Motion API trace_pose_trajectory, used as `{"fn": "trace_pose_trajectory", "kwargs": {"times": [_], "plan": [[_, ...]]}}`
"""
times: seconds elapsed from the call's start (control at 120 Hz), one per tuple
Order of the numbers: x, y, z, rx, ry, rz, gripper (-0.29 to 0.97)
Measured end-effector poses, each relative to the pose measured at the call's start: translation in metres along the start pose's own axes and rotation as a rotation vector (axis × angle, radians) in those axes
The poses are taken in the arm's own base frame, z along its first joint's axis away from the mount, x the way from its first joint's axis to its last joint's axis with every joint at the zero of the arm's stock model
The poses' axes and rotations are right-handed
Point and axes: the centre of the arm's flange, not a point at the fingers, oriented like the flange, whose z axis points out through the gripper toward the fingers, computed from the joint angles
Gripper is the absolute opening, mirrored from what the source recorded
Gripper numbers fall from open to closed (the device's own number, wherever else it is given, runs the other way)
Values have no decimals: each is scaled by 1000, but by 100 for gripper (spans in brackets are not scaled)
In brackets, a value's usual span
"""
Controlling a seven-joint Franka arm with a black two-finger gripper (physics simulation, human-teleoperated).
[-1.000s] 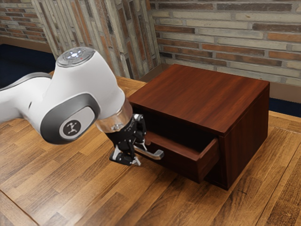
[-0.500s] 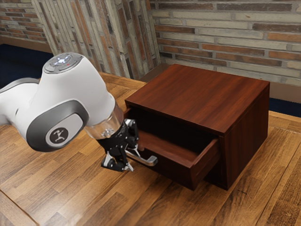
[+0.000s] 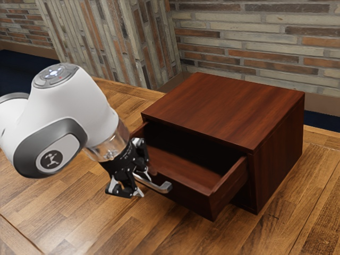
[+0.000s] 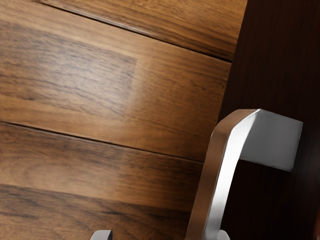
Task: Pull the drawer handle with one arm to open the drawer
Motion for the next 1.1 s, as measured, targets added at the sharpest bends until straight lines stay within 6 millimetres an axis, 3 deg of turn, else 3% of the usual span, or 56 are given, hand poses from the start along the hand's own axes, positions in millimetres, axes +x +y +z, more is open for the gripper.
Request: {"fn": "trace_pose_trajectory", "kwargs": {"times": [1.1], "plan": [[14, -31, -10, -5, -12, -32, 17]]}}
